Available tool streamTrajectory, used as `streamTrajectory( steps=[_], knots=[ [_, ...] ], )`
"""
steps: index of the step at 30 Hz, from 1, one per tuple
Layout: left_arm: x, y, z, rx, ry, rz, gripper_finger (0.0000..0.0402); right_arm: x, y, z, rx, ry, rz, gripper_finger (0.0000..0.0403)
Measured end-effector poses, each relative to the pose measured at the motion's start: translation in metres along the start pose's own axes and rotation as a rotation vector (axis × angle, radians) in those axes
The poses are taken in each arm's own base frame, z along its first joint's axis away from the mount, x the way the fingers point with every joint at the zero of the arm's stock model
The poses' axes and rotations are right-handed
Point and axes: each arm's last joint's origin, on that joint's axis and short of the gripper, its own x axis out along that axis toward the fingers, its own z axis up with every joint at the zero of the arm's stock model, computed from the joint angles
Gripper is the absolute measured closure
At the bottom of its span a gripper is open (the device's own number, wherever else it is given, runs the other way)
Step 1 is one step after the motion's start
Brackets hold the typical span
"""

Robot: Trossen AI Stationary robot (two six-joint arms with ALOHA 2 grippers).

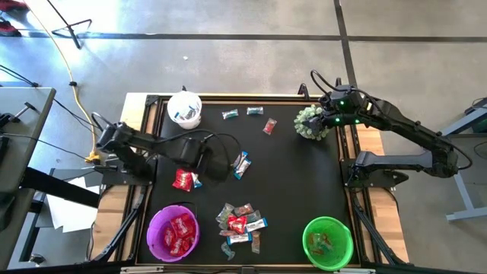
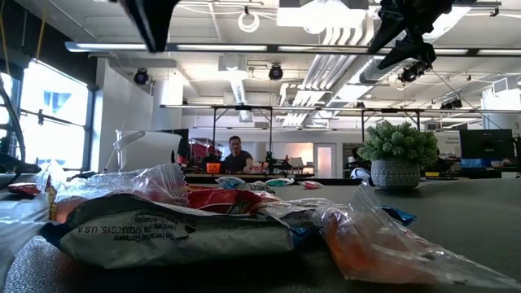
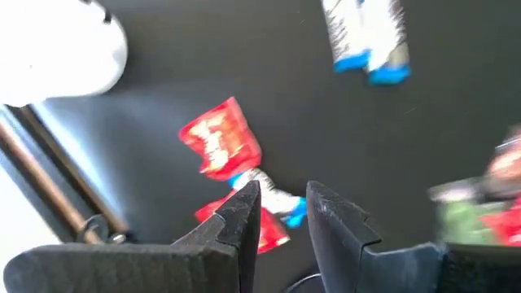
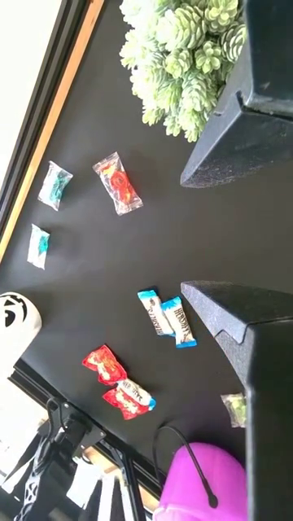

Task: Sort candy
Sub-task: Put the red candy into the violet bucket

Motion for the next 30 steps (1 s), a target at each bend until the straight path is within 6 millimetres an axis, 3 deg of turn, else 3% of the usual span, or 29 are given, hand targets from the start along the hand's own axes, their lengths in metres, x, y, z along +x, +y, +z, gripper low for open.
streamTrajectory(
  steps=[6,12,30],
  knots=[
    [0.045,0.016,0.002,0.045,0.109,0.143,0.0312,0.000,0.000,0.000,0.003,0.000,0.000,0.0208],
    [0.081,0.037,-0.005,-0.031,0.158,0.255,0.0312,0.000,0.000,0.000,-0.003,0.000,-0.001,0.0208],
    [0.139,0.078,-0.044,-0.373,0.079,-0.105,0.0312,0.013,-0.001,0.005,-0.011,0.005,-0.054,0.0208]
  ],
)
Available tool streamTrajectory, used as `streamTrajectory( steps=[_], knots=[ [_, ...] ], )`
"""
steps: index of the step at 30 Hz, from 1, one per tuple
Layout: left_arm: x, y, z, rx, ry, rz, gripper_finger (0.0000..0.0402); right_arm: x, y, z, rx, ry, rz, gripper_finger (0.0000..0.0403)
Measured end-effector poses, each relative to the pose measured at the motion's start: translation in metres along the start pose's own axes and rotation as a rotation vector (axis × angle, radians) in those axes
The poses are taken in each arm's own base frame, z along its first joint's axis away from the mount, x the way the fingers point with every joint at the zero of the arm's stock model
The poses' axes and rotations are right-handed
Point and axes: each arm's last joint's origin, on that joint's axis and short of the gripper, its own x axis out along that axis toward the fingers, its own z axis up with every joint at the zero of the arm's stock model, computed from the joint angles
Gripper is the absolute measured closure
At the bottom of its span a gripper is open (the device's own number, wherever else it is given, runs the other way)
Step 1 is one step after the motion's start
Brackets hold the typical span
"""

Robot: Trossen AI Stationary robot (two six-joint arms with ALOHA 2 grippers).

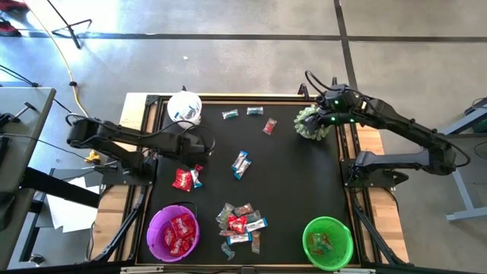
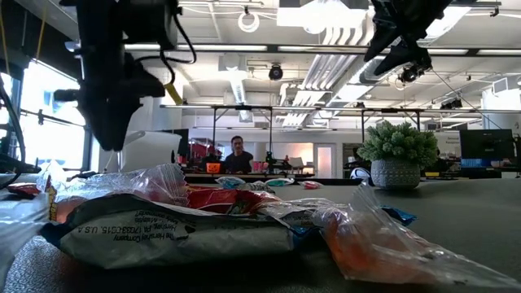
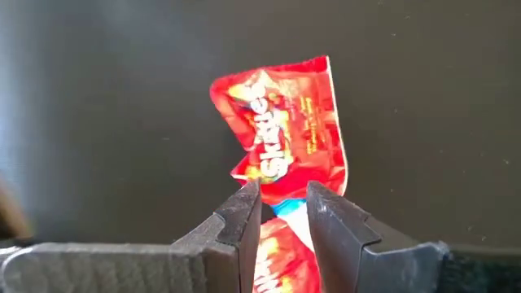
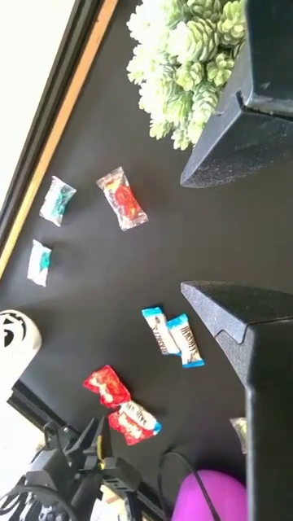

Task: Sort candy
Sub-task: Put the red candy into the violet bucket

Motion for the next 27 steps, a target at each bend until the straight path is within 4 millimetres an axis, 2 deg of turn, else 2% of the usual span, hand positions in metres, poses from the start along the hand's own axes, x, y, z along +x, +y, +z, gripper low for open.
streamTrajectory(
  steps=[8,15,27],
  knots=[
    [0.032,0.022,-0.014,-0.156,0.074,-0.039,0.0312,0.017,0.001,0.005,0.006,0.030,-0.016,0.0208],
    [0.044,0.020,-0.010,-0.205,0.015,-0.164,0.0312,0.031,0.002,0.009,0.008,0.047,-0.025,0.0208],
    [0.064,0.034,-0.010,-0.305,-0.003,-0.181,0.0312,0.045,0.001,0.009,0.011,0.089,-0.043,0.0208]
  ],
)
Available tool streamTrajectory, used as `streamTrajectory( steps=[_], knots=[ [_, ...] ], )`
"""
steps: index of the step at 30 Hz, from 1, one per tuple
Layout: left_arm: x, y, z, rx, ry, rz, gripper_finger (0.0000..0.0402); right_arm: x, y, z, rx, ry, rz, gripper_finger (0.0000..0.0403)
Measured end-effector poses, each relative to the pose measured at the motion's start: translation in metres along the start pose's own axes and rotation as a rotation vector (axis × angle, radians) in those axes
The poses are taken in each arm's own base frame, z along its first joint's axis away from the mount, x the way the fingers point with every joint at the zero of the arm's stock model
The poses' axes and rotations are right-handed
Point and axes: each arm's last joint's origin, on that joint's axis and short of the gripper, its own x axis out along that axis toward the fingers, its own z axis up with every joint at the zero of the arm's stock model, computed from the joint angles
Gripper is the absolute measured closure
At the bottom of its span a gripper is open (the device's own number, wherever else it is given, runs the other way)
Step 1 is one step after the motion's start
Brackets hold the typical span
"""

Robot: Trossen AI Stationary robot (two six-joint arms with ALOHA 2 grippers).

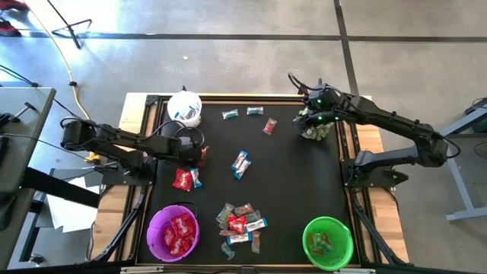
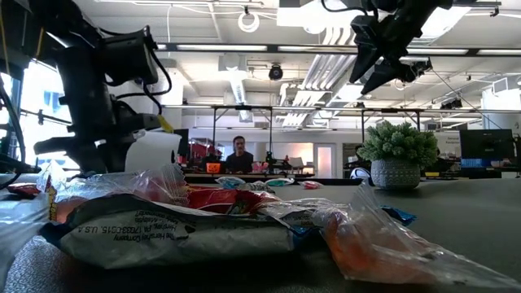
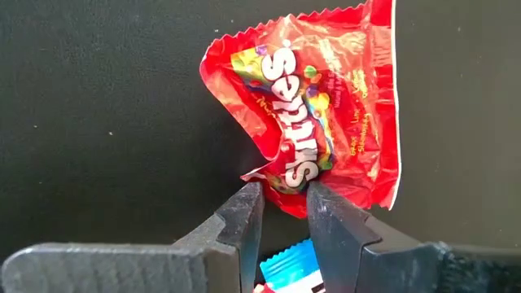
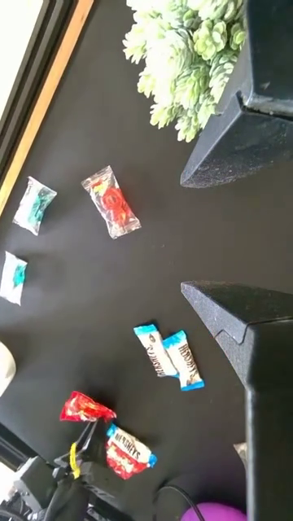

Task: Sort candy
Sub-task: Put the red candy into the violet bucket

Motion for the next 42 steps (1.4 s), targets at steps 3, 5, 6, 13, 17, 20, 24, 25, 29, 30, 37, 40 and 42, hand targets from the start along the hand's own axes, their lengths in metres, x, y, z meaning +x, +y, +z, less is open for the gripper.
streamTrajectory(
  steps=[3,5,6,13,17,20,24,25,29,30,37,40,42],
  knots=[
    [0.001,0.000,0.002,-0.012,-0.032,-0.002,0.0312,0.000,0.000,0.001,-0.001,-0.007,0.004,0.0208],
    [0.002,0.001,0.003,-0.009,-0.054,0.003,0.0312,0.000,0.001,0.001,-0.001,-0.015,0.008,0.0208],
    [0.002,0.001,0.003,-0.006,-0.061,0.005,0.0312,0.000,0.001,0.002,-0.002,-0.017,0.009,0.0208],
    [0.002,0.002,0.004,-0.004,-0.089,0.022,0.0361,0.000,0.002,0.003,-0.003,-0.032,0.017,0.0208],
    [0.002,0.003,0.004,-0.017,-0.096,0.030,0.0396,0.000,0.002,0.003,-0.003,-0.034,0.018,0.0208],
    [0.002,0.003,0.004,-0.018,-0.095,0.030,0.0397,0.000,0.002,0.003,-0.003,-0.034,0.019,0.0208],
    [-0.001,0.000,0.004,-0.015,-0.088,0.006,0.0400,0.000,0.002,0.003,0.013,-0.035,0.019,0.0208],
    [-0.004,-0.002,0.004,-0.004,-0.085,-0.005,0.0401,0.000,0.002,0.003,0.013,-0.035,0.019,0.0208],
    [-0.023,-0.018,0.007,0.039,-0.103,-0.117,0.0401,0.000,0.002,0.004,0.030,-0.038,0.022,0.0208],
    [-0.028,-0.021,0.007,0.052,-0.108,-0.138,0.0401,0.000,0.002,0.004,0.034,-0.039,0.022,0.0208],
    [-0.065,-0.040,0.009,0.115,-0.185,-0.285,0.0401,0.000,0.002,0.004,0.035,-0.040,0.022,0.0208],
    [-0.074,-0.042,0.010,0.144,-0.215,-0.306,0.0401,0.000,0.002,0.004,0.035,-0.040,0.022,0.0208],
    [-0.074,-0.040,0.010,0.170,-0.215,-0.292,0.0401,0.000,0.002,0.004,0.035,-0.040,0.023,0.0208]
  ],
)
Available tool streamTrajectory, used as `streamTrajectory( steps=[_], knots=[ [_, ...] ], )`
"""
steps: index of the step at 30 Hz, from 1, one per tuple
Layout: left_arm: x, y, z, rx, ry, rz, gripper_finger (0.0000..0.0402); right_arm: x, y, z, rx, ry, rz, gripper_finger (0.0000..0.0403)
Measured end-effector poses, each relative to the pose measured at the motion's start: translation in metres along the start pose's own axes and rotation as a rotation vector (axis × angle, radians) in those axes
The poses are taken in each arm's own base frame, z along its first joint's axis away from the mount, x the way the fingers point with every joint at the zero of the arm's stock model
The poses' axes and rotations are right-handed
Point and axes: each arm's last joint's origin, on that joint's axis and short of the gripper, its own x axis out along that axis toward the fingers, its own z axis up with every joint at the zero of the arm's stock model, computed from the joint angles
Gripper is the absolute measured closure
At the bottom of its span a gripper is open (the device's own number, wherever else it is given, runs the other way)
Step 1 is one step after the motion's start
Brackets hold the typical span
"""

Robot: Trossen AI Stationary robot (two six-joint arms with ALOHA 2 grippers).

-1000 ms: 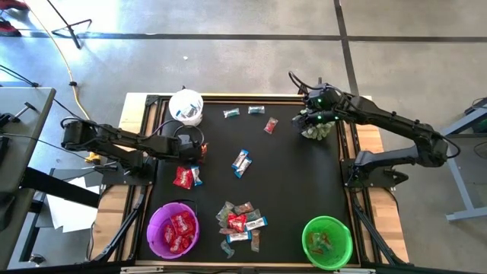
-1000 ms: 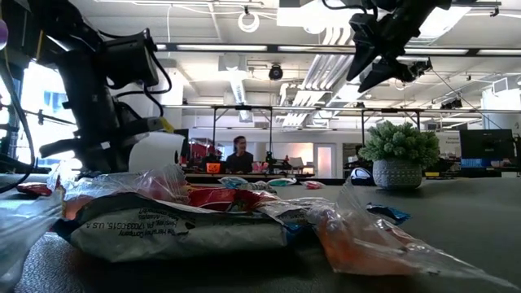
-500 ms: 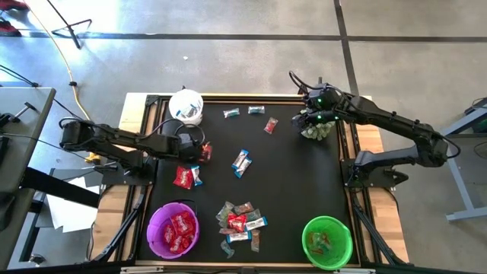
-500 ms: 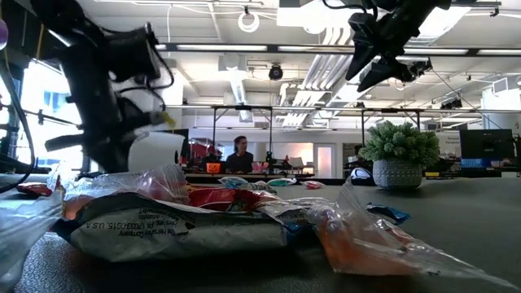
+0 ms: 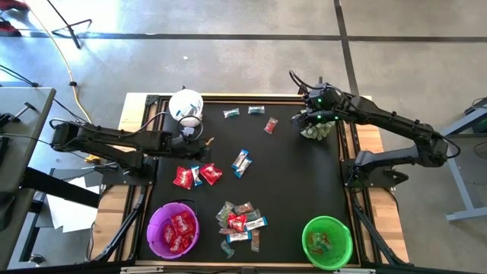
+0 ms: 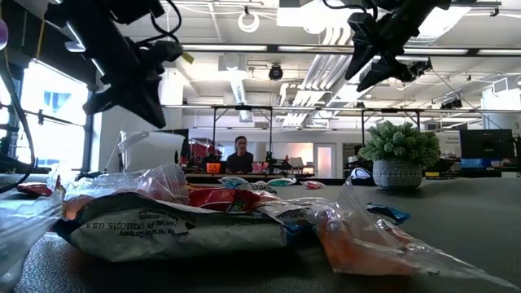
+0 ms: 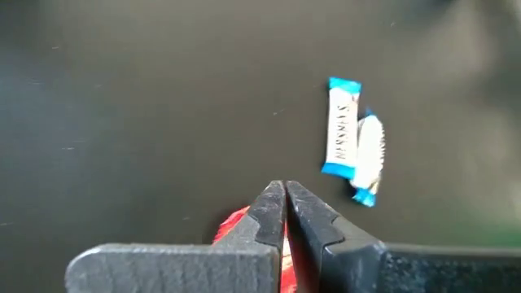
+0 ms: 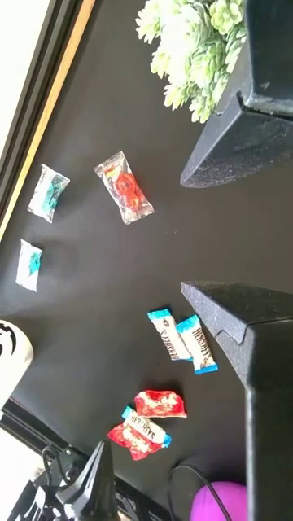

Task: Sort candy
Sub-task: Put the red candy into the violet bucket

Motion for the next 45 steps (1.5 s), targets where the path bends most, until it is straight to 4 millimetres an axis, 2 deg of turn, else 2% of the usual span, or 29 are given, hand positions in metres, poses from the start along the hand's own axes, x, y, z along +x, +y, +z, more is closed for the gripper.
streamTrajectory(
  steps=[6,11,16,20,26,30,37,41,45],
  knots=[
    [0.002,0.009,-0.007,0.046,0.127,0.070,0.0393,0.000,0.000,0.000,0.048,-0.001,0.001,0.0208],
    [0.001,0.002,-0.009,0.152,0.243,-0.064,0.0359,0.000,0.001,0.000,0.048,0.015,0.027,0.0208],
    [0.005,-0.006,-0.007,0.324,0.204,-0.152,0.0320,0.000,0.001,-0.001,0.048,0.024,0.040,0.0208],
    [0.017,-0.013,-0.008,0.419,0.188,-0.178,0.0291,0.000,0.001,-0.001,0.049,0.029,0.047,0.0208],
    [0.045,-0.018,-0.021,0.618,0.293,-0.210,0.0261,0.000,0.003,-0.002,0.067,0.067,0.099,0.0208],
    [0.055,-0.016,-0.027,0.708,0.332,-0.198,0.0254,0.000,0.003,-0.003,0.069,0.086,0.105,0.0208],
    [0.060,-0.013,-0.029,0.931,0.318,-0.183,0.0254,0.000,0.002,-0.004,0.071,0.094,0.101,0.0208],
    [0.064,-0.007,-0.030,1.082,0.299,-0.072,0.0254,0.000,0.002,-0.004,0.071,0.094,0.101,0.0208],
    [0.073,-0.001,-0.033,1.115,0.329,0.004,0.0254,0.000,0.002,-0.004,0.089,0.095,0.100,0.0208]
  ],
)
